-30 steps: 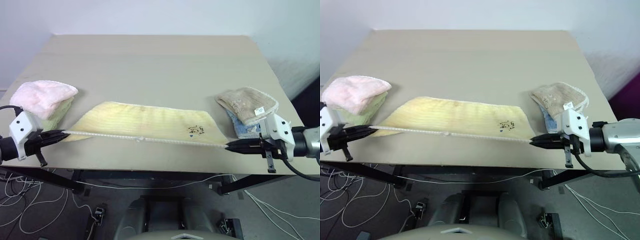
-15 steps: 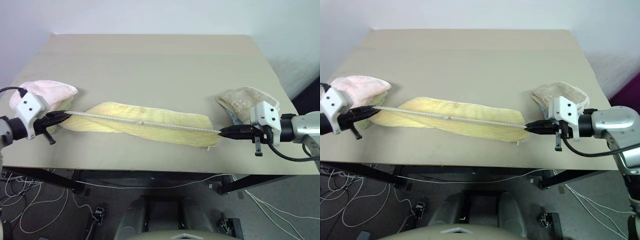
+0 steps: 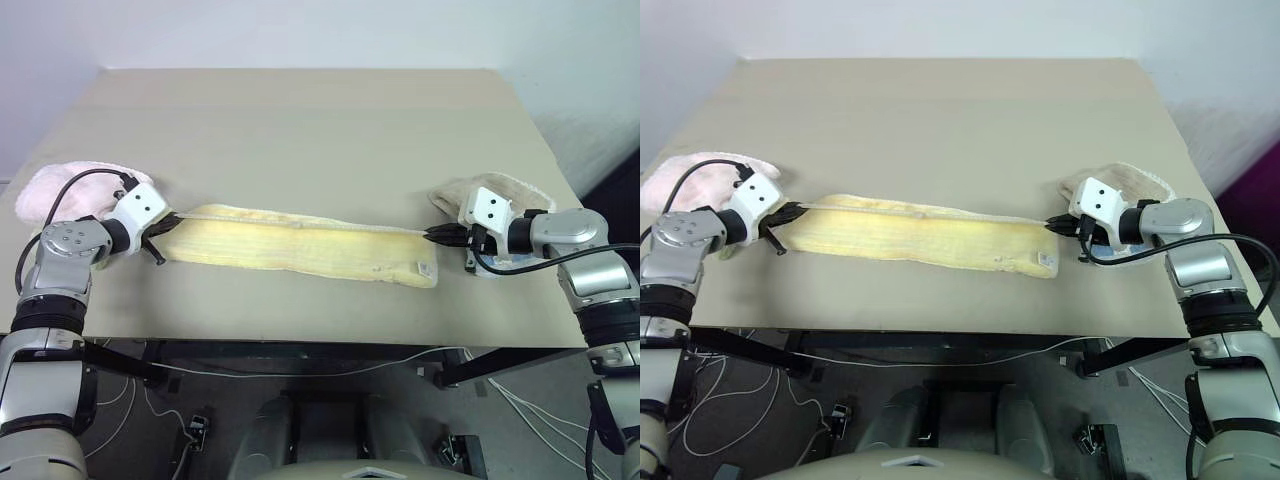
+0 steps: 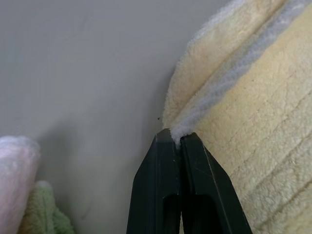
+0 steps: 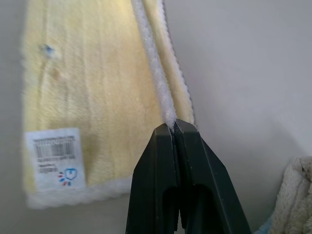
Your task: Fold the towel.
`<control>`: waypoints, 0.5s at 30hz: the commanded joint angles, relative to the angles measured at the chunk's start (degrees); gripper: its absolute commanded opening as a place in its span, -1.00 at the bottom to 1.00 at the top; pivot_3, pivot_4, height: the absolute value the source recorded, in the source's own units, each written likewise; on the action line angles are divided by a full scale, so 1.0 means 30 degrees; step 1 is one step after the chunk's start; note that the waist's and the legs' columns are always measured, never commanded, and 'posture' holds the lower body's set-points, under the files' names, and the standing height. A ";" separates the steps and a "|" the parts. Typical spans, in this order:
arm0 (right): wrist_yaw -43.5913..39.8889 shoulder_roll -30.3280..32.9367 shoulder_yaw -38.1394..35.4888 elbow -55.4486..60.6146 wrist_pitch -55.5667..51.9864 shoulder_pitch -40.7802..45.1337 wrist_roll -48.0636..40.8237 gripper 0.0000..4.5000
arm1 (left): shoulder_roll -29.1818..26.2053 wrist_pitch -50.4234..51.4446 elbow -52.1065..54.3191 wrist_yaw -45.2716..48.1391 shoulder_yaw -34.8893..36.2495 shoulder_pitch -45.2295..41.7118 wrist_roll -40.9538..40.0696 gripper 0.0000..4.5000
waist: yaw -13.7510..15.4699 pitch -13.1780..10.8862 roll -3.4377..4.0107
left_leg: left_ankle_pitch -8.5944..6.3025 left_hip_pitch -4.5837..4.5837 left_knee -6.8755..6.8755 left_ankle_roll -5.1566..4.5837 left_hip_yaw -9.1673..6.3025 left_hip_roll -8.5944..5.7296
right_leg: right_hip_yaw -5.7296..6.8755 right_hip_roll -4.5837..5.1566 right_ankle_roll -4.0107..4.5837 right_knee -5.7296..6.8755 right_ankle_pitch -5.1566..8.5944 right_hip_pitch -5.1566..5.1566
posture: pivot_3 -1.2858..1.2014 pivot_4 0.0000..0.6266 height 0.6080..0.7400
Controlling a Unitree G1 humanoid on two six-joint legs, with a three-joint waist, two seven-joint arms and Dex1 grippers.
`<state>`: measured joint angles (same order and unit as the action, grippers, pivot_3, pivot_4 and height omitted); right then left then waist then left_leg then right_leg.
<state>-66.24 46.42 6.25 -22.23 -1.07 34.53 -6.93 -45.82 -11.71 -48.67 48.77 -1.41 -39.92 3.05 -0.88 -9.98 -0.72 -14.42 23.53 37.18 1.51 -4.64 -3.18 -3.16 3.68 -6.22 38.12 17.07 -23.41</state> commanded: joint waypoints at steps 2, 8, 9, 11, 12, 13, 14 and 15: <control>0.0368 -0.0111 -0.0323 -0.0621 0.0767 0.0632 0.0475 -0.98 | -0.0024 -0.0991 -0.1074 -0.1024 0.0122 -0.0866 0.0496 -1.00 | -0.0002 0.0000 0.0000 | 0.0000 0.0000 0.0000 0.0000 0.0000 0.0000 | 0.0000 0.0000 0.0000 0.0002 0.0000 -0.0001 | 0.03 -0.52 1.00; 0.0287 -0.0214 -0.0320 -0.0929 0.0934 0.0601 0.0645 -0.91 | 0.0342 -0.1726 -0.2286 -0.2432 0.0594 -0.1788 0.0416 -0.68 | 0.0000 0.0001 -0.0002 | 0.0001 0.0000 0.0004 0.0001 -0.0003 0.0000 | 0.0001 -0.0002 0.0000 0.0007 0.0000 -0.0001 | 0.03 -0.52 1.00; 0.0189 -0.0203 -0.0323 -0.0876 0.0830 0.0558 0.0611 -0.80 | 0.0450 -0.1789 -0.2369 -0.2446 0.0675 -0.1883 0.0256 -0.54 | 0.0000 0.0001 -0.0001 | 0.0001 0.0000 0.0005 0.0000 -0.0003 -0.0002 | 0.0001 -0.0001 0.0000 0.0006 0.0000 0.0001 | 0.03 -0.52 1.00; 0.0063 -0.0198 -0.0341 -0.0801 0.0691 0.0520 0.0572 -0.55 | 0.0598 -0.1897 -0.2497 -0.2539 0.0768 -0.2014 0.0098 -0.23 | -0.0004 0.0001 -0.0001 | 0.0001 0.0000 0.0005 0.0000 -0.0002 -0.0006 | 0.0000 0.0001 -0.0001 0.0007 0.0000 0.0000 | 0.03 -0.52 1.00; 0.0031 -0.0190 -0.0365 -0.0747 0.0634 0.0499 0.0548 -0.41 | 0.0680 -0.1912 -0.2551 -0.2628 0.0838 -0.2072 0.0017 -0.08 | -0.0003 0.0001 -0.0001 | 0.0001 0.0000 0.0005 0.0001 -0.0003 -0.0005 | 0.0002 -0.0001 -0.0001 0.0008 0.0000 0.0000 | 0.03 -0.52 1.00; 0.0012 -0.0169 -0.0394 -0.0673 0.0585 0.0463 0.0524 -0.29 | 0.0761 -0.1882 -0.2582 -0.2681 0.0934 -0.2112 -0.0091 0.06 | -0.0002 0.0001 -0.0001 | 0.0001 0.0000 0.0006 0.0001 -0.0003 -0.0005 | 0.0001 0.0000 -0.0001 0.0010 0.0000 0.0000 | 0.03 -0.52 1.00; -0.0050 -0.0100 -0.0451 -0.0497 0.0502 0.0348 0.0454 -0.12 | 0.0806 -0.1915 -0.2561 -0.2737 0.0979 -0.2110 -0.0112 0.22 | 0.0001 0.0001 -0.0001 | 0.0001 0.0000 0.0006 0.0001 -0.0003 -0.0005 | 0.0001 0.0000 -0.0001 0.0009 0.0000 0.0000 | 0.03 -0.52 1.00; -0.0101 -0.0039 -0.0499 -0.0341 0.0443 0.0246 0.0403 0.03 | 0.0821 -0.1962 -0.2549 -0.2819 0.0992 -0.2110 -0.0079 0.37 | -0.0001 0.0001 -0.0001 | 0.0001 0.0000 0.0007 0.0001 -0.0003 -0.0005 | 0.0001 0.0000 -0.0001 0.0009 0.0000 0.0000 | 0.03 -0.52 1.00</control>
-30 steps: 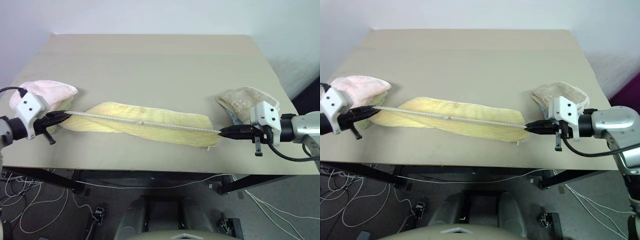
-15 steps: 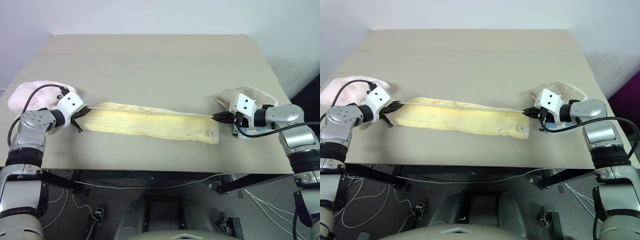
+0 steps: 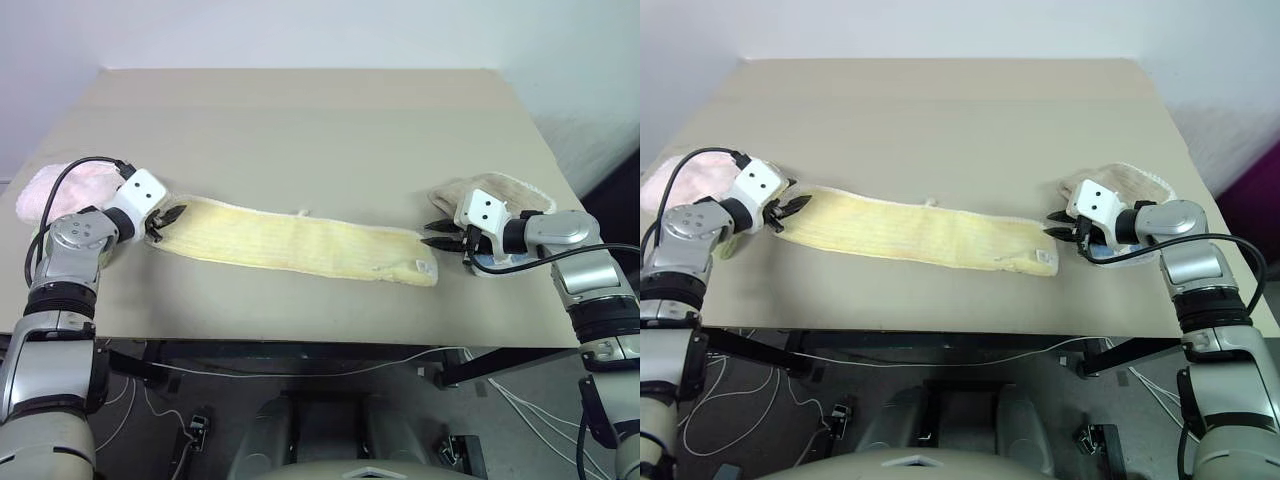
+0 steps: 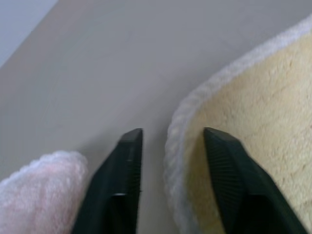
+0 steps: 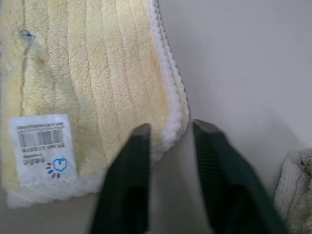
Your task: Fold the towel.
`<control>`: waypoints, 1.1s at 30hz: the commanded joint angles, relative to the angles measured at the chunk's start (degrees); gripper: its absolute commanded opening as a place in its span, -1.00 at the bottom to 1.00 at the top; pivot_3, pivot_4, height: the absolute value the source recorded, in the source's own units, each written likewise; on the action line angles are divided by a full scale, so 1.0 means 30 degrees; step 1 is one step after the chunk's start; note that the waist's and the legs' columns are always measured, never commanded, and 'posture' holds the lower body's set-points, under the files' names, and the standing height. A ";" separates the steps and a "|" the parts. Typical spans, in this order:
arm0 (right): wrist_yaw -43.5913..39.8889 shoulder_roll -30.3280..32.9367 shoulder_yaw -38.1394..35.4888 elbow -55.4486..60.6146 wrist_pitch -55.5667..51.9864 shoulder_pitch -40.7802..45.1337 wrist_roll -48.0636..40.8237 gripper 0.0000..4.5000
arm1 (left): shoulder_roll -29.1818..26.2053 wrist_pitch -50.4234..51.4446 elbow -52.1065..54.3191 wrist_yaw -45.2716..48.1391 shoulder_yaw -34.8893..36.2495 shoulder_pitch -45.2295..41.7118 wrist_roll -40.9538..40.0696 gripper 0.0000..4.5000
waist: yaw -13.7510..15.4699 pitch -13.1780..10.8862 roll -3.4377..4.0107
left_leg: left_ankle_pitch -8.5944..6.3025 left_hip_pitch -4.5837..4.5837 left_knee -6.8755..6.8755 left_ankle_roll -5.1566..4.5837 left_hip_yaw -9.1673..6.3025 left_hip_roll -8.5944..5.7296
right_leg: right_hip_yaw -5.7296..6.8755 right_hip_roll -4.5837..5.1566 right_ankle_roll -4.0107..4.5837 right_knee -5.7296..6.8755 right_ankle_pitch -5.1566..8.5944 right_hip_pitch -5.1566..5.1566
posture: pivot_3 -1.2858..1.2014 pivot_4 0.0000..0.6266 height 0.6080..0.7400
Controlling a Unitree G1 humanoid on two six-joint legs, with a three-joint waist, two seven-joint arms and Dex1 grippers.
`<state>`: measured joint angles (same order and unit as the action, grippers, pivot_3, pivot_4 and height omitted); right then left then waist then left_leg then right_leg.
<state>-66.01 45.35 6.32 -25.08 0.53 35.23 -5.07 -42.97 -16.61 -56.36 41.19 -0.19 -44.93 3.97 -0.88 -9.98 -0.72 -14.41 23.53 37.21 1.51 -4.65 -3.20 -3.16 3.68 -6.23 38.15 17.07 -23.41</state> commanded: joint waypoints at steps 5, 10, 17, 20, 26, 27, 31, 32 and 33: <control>0.1330 0.1045 -0.2356 0.3233 -0.0590 -0.1027 -0.0812 0.62 | -0.0310 0.0175 0.0820 -0.0673 0.1468 -0.0133 -0.1129 0.53 | 0.0017 0.0000 0.0000 | 0.0000 0.0004 0.0000 0.0000 -0.0001 0.0000 | -0.0002 0.0001 -0.0001 0.0003 0.0000 -0.0006 | 0.03 -0.52 1.00; 0.3843 0.0154 -0.7137 1.0351 -0.9908 -0.3922 -0.7721 0.62 | -0.0705 0.0311 0.4127 -0.0601 0.2702 0.1102 -0.2352 0.53 | 0.0038 0.0003 -0.0005 | 0.0000 0.0011 -0.0007 0.0001 -0.0015 0.0011 | -0.0004 0.0008 0.0000 0.0003 0.0000 -0.0007 | 0.03 -0.52 1.00; 0.9957 -0.3249 -1.1520 1.5296 -1.9817 -0.9058 -1.6345 0.98 | 0.0009 0.2590 0.9386 0.1979 0.2802 0.3591 -0.4689 0.53 | 0.0119 0.0041 -0.0041 | -0.0002 -0.0009 -0.0007 -0.0001 -0.0046 0.0015 | -0.0004 0.0050 0.0002 -0.0010 -0.0001 0.0045 | 0.03 -0.52 1.00; 1.4009 -0.5023 -1.3358 1.4684 -2.2522 -1.0117 -2.0763 0.98 | 0.0424 0.3334 1.1341 0.4036 0.2038 0.4572 -0.5572 0.53 | 0.0079 0.0041 -0.0039 | -0.0001 -0.0007 -0.0010 -0.0001 -0.0041 0.0010 | -0.0007 0.0055 0.0002 -0.0015 -0.0001 0.0043 | 0.03 -0.52 1.00; 2.0971 -0.6209 -1.2790 1.5268 -2.3179 -1.3188 -2.8515 0.98 | 0.1142 0.4521 1.3352 0.6025 0.1038 0.5004 -0.6350 0.53 | 0.0029 0.0042 -0.0038 | -0.0002 -0.0011 -0.0023 -0.0001 -0.0038 0.0018 | -0.0011 0.0049 0.0004 -0.0015 0.0000 0.0039 | 0.03 -0.52 1.00; 2.2177 -0.6266 -1.2350 1.5293 -2.2712 -1.3565 -2.9768 0.98 | 0.1330 0.4747 1.3691 0.6280 0.0836 0.5057 -0.6485 0.53 | -0.0014 0.0043 -0.0036 | -0.0002 -0.0011 -0.0022 -0.0002 -0.0037 0.0018 | -0.0011 0.0049 0.0004 -0.0015 0.0000 0.0039 | 0.03 -0.52 1.00; 2.6329 -0.6313 -1.0473 1.5184 -2.0201 -1.3749 -3.3129 0.98 | 0.1858 0.5013 1.4541 0.6712 0.0175 0.5359 -0.6264 0.53 | -0.0075 0.0044 -0.0034 | -0.0001 -0.0023 -0.0021 -0.0004 -0.0031 0.0025 | -0.0017 0.0036 0.0003 -0.0013 0.0001 0.0049 | 0.03 -0.52 1.00; 2.7595 -0.6640 -1.0011 1.4720 -1.9467 -1.3146 -3.3416 0.98 | 0.2002 0.4982 1.4555 0.6667 0.0081 0.5412 -0.6192 0.53 | -0.0079 0.0044 -0.0034 | -0.0001 -0.0026 -0.0021 -0.0004 -0.0030 0.0025 | -0.0018 0.0035 0.0003 -0.0013 0.0001 0.0051 | 0.03 -0.52 1.00; 2.8637 -0.6874 -0.9599 1.4294 -1.8804 -1.2606 -3.3668 0.98 | 0.2121 0.4971 1.4575 0.6623 0.0031 0.5453 -0.6151 0.53 | -0.0064 0.0044 -0.0034 | -0.0001 -0.0027 -0.0021 -0.0004 -0.0029 0.0030 | -0.0017 0.0021 0.0002 -0.0015 0.0001 0.0051 | 0.03 -0.52 1.00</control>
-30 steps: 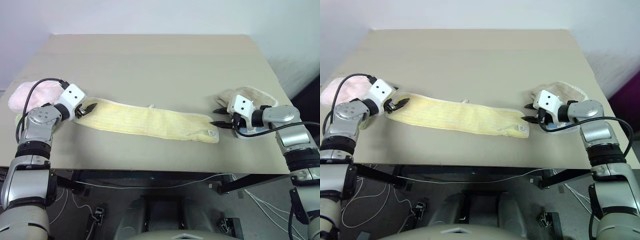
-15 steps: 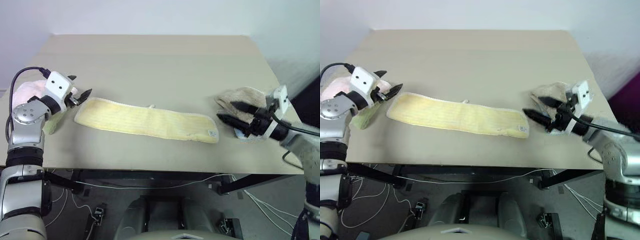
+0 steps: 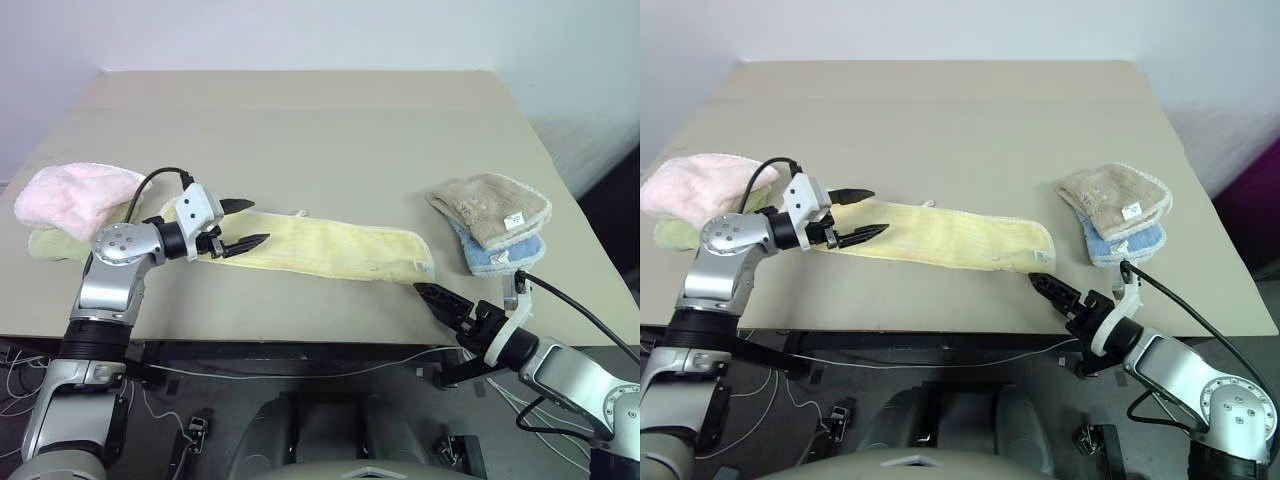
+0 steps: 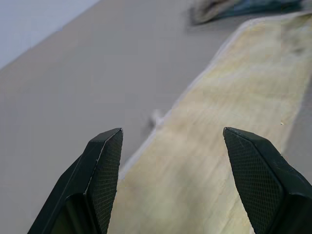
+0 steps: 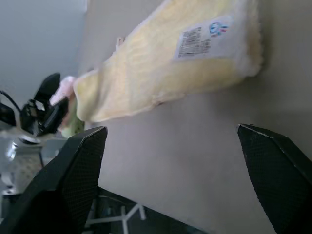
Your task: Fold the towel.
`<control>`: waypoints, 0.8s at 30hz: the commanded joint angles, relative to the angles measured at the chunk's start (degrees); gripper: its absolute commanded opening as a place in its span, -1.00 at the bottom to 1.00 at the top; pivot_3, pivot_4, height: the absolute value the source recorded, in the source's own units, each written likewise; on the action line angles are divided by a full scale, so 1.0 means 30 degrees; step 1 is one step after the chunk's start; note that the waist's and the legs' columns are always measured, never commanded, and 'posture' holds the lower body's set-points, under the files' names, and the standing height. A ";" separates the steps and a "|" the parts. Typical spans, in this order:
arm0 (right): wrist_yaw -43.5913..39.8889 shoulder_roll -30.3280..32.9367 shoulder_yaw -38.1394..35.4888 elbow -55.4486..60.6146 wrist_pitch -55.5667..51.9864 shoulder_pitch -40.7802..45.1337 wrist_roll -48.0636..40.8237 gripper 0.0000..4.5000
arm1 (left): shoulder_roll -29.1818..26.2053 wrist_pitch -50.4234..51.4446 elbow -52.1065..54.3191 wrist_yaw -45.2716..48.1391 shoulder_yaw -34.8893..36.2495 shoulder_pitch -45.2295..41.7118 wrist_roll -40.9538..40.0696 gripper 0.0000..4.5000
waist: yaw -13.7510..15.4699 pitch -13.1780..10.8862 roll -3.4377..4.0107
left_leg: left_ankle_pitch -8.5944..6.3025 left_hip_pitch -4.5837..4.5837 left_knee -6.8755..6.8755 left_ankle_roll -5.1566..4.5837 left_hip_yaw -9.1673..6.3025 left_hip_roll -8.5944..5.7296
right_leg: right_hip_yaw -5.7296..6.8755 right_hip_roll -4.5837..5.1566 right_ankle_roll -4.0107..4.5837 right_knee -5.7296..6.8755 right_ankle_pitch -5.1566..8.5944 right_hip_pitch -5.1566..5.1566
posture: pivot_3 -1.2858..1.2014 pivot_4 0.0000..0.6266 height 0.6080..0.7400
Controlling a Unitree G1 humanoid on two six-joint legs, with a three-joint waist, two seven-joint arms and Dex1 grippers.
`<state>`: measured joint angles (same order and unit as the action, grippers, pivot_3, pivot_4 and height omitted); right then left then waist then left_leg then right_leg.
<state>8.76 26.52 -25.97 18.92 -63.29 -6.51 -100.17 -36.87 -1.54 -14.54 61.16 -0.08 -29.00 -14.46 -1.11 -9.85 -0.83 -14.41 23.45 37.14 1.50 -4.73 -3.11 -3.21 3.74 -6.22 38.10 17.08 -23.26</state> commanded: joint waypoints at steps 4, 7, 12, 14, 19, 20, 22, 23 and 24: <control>0.6702 -0.0931 0.2203 -0.1787 0.4339 0.2490 -0.2778 0.98 | 0.0277 -0.0107 0.0734 -0.0184 0.0087 0.0153 -0.0026 0.53 | 0.0010 0.0002 -0.0003 | 0.0001 -0.0014 0.0010 -0.0001 0.0005 0.0004 | 0.0001 -0.0025 -0.0001 0.0005 0.0000 0.0012 | 0.03 -0.52 1.00; 0.7915 -0.1002 0.2688 -0.2317 0.5203 0.2994 -0.3291 0.98 | 0.0234 -0.0050 0.0856 -0.0237 0.0249 0.0156 -0.0151 0.53 | 0.0020 0.0016 -0.0026 | 0.0001 -0.0013 0.0009 -0.0002 0.0005 0.0003 | 0.0001 -0.0022 -0.0001 -0.0006 0.0000 0.0023 | 0.03 -0.52 1.00; 0.8487 -0.0983 0.3194 -0.2638 0.5981 0.3587 -0.3267 0.98 | 0.0095 -0.0074 0.1093 -0.0286 0.0396 0.0484 -0.0203 0.53 | -0.0051 0.0031 -0.0036 | 0.0001 -0.0046 0.0014 -0.0003 0.0005 0.0013 | -0.0001 -0.0033 -0.0001 -0.0001 -0.0001 0.0054 | 0.03 -0.52 1.00; 0.8388 -0.0895 0.3172 -0.2628 0.6163 0.3669 -0.3222 0.91 | 0.0028 -0.0041 0.1238 -0.0321 0.0479 0.0639 -0.0231 0.53 | -0.0045 0.0031 -0.0037 | 0.0001 -0.0046 0.0014 -0.0003 0.0004 0.0014 | -0.0001 -0.0033 -0.0001 0.0000 -0.0001 0.0054 | 0.03 -0.52 1.00; 0.7908 -0.0469 0.2897 -0.2809 0.6321 0.3605 -0.3017 0.26 | -0.0032 -0.0018 0.1389 -0.0345 0.0562 0.0829 -0.0211 0.53 | 0.0026 0.0030 -0.0035 | 0.0001 -0.0042 0.0014 -0.0003 0.0007 0.0010 | 0.0001 -0.0033 -0.0001 -0.0002 -0.0001 0.0054 | 0.03 -0.52 1.00; 0.7840 -0.0416 0.2855 -0.2812 0.6341 0.3611 -0.2982 0.07 | -0.0032 -0.0016 0.1396 -0.0350 0.0564 0.0837 -0.0201 0.53 | 0.0039 0.0030 -0.0035 | 0.0001 -0.0041 0.0014 -0.0003 0.0007 0.0010 | 0.0000 -0.0032 -0.0001 -0.0002 -0.0001 0.0053 | 0.03 -0.52 1.00; 0.7617 -0.0277 0.2695 -0.2764 0.6452 0.3693 -0.2850 -0.22 | -0.0026 -0.0015 0.1390 -0.0348 0.0562 0.0839 -0.0179 0.53 | 0.0059 0.0029 -0.0034 | 0.0001 -0.0037 0.0014 -0.0003 0.0007 0.0006 | 0.0001 -0.0032 -0.0002 -0.0005 -0.0001 0.0051 | 0.03 -0.52 1.00; 0.7516 -0.0179 0.2612 -0.2750 0.6507 0.3740 -0.2798 -0.36 | -0.0017 -0.0015 0.1381 -0.0341 0.0563 0.0836 -0.0167 0.53 | 0.0059 0.0028 -0.0033 | 0.0001 -0.0031 0.0014 -0.0004 0.0007 0.0005 | 0.0001 -0.0032 -0.0001 -0.0006 -0.0001 0.0047 | 0.03 -0.52 1.00; 0.7416 -0.0037 0.2508 -0.2777 0.6557 0.3829 -0.2760 -0.52 | 0.0014 -0.0029 0.1332 -0.0339 0.0546 0.0806 -0.0142 0.53 | 0.0059 0.0029 -0.0033 | 0.0001 -0.0030 0.0013 -0.0004 0.0008 0.0005 | 0.0001 -0.0031 -0.0002 -0.0007 -0.0001 0.0044 | 0.03 -0.52 1.00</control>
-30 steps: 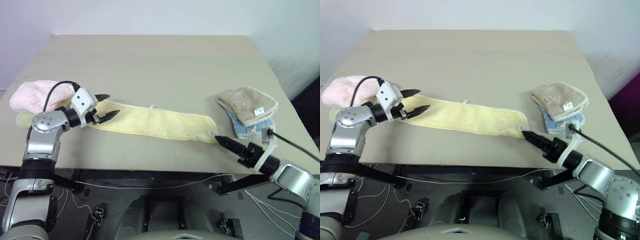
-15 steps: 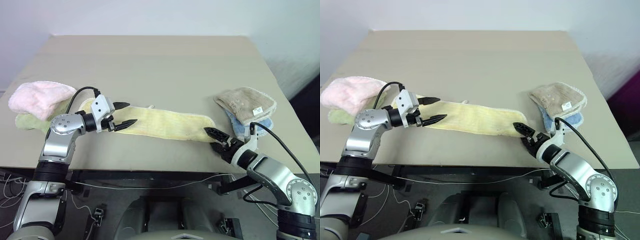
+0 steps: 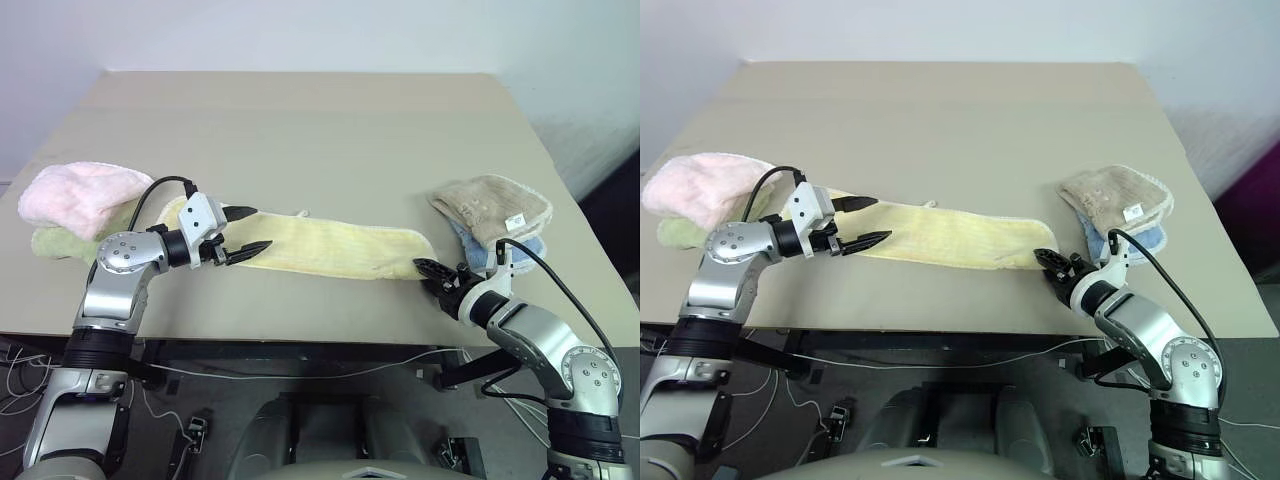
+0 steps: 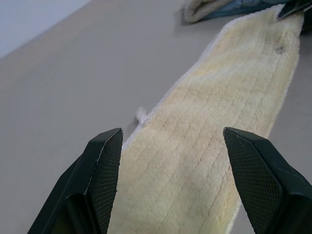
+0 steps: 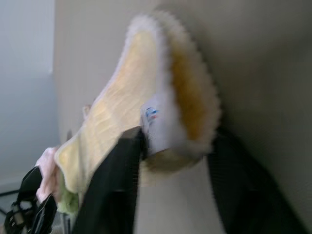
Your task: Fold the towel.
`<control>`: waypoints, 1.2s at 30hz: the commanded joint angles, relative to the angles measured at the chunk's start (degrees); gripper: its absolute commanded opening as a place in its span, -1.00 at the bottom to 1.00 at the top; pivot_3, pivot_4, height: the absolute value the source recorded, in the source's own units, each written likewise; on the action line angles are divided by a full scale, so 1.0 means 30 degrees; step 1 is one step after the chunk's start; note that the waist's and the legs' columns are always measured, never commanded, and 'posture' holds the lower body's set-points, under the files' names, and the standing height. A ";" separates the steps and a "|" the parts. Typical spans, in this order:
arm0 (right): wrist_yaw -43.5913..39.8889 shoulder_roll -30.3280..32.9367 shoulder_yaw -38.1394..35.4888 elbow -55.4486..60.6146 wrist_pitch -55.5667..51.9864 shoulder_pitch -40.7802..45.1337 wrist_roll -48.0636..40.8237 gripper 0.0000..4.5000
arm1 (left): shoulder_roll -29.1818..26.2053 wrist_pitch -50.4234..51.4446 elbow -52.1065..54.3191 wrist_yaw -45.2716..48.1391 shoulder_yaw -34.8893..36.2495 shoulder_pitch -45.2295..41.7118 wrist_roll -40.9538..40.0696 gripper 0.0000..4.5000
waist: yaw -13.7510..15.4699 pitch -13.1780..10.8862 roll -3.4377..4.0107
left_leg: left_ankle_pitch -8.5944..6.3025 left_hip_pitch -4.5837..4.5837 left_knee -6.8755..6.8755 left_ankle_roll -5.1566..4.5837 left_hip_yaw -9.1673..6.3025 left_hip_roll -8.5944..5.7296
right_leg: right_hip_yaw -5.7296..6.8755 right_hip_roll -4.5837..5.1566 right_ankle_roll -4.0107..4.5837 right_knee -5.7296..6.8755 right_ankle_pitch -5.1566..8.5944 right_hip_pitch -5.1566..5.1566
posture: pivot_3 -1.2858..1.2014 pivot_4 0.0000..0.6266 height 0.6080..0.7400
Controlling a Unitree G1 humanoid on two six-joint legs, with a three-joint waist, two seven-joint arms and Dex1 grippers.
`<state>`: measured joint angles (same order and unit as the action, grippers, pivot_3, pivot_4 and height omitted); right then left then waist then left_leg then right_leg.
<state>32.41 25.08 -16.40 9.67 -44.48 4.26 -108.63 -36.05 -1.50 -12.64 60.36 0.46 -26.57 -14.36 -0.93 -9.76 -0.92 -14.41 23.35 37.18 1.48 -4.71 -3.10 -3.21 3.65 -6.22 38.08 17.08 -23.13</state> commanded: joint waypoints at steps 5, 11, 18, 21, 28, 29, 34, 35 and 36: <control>-0.1500 0.1829 -0.1405 0.0046 0.0082 0.0841 0.0414 -0.99 | -0.0099 -0.0170 0.0447 -0.0109 0.0243 -0.0123 -0.0078 0.53 | -0.0003 -0.0002 0.0005 | 0.0000 0.0002 -0.0002 0.0000 0.0000 0.0000 | 0.0000 0.0000 0.0000 -0.0001 0.0000 -0.0001 | 0.03 -0.52 1.00; -0.4714 0.5345 -0.2048 0.0024 -0.1687 0.1668 0.1277 -0.99 | -0.0014 -0.0310 0.0126 -0.0132 0.0188 -0.0303 0.0012 0.53 | 0.0045 -0.0004 0.0007 | 0.0000 0.0009 -0.0001 -0.0002 0.0002 -0.0003 | 0.0004 0.0002 0.0000 -0.0011 0.0000 0.0000 | 0.03 -0.52 1.00; -0.9962 0.8762 0.2135 0.2924 -0.4323 0.4798 0.7548 -0.99 | 0.0452 -0.0454 0.0157 -0.0423 -0.0081 -0.0282 0.0180 0.53 | -0.0074 -0.0005 0.0007 | -0.0001 0.0009 -0.0009 -0.0003 0.0001 0.0021 | 0.0003 0.0003 0.0001 -0.0016 0.0002 -0.0014 | 0.03 -0.52 1.00; -1.1892 0.8728 0.4901 0.3110 -0.4778 0.7115 1.0982 -0.99 | 0.0679 -0.0428 0.0149 -0.0515 -0.0143 -0.0345 0.0216 0.53 | -0.0033 -0.0005 0.0007 | -0.0001 0.0013 -0.0004 -0.0002 0.0001 0.0021 | 0.0005 0.0009 0.0001 -0.0023 0.0001 -0.0017 | 0.03 -0.52 1.00; -1.5706 0.5378 0.9869 0.0505 -0.4633 1.1814 1.7332 -0.99 | 0.1156 -0.0405 0.0237 -0.0803 -0.0295 -0.0398 0.0245 0.53 | 0.0031 -0.0007 0.0003 | 0.0000 0.0036 -0.0006 -0.0001 -0.0001 0.0008 | 0.0009 0.0014 0.0001 -0.0026 0.0000 -0.0049 | 0.03 -0.52 1.00; -1.6148 0.4715 1.0320 -0.0030 -0.4535 1.2367 1.8051 -0.99 | 0.1226 -0.0392 0.0313 -0.0861 -0.0300 -0.0346 0.0250 0.53 | 0.0041 -0.0007 0.0003 | 0.0000 0.0046 -0.0009 0.0000 -0.0002 0.0008 | 0.0010 0.0014 0.0001 -0.0026 0.0000 -0.0062 | 0.03 -0.52 1.00; -1.8078 0.1621 1.2097 -0.2349 -0.3927 1.4071 2.1198 -0.99 | 0.1367 -0.0319 0.0740 -0.1161 -0.0238 0.0154 0.0261 0.53 | 0.0006 -0.0007 0.0004 | 0.0001 0.0062 -0.0012 0.0002 -0.0004 0.0001 | 0.0009 0.0015 0.0001 -0.0017 0.0000 -0.0086 | 0.03 -0.52 1.00; -1.8334 0.1275 1.2192 -0.2652 -0.3845 1.4154 2.1700 -0.99 | 0.1365 -0.0305 0.0795 -0.1199 -0.0235 0.0210 0.0260 0.53 | -0.0007 -0.0007 0.0003 | 0.0001 0.0062 -0.0013 0.0002 -0.0007 0.0001 | 0.0009 0.0015 0.0002 -0.0013 0.0000 -0.0094 | 0.03 -0.52 1.00; -1.8558 0.0894 1.2260 -0.3030 -0.3749 1.4226 2.2192 -0.99 | 0.1350 -0.0258 0.0883 -0.1243 -0.0210 0.0279 0.0244 0.53 | -0.0014 -0.0007 0.0004 | 0.0001 0.0062 -0.0017 0.0003 -0.0008 0.0002 | 0.0009 0.0015 0.0003 -0.0012 0.0000 -0.0097 | 0.03 -0.52 1.00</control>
<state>-21.77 28.43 20.41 1.37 -56.98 45.76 -44.52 -31.67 -1.82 -12.31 57.12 -1.03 -25.90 -13.17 -0.98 -9.78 -0.91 -14.41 23.54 37.13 1.49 -4.73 -3.09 -3.18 3.69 -6.22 38.05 17.07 -23.43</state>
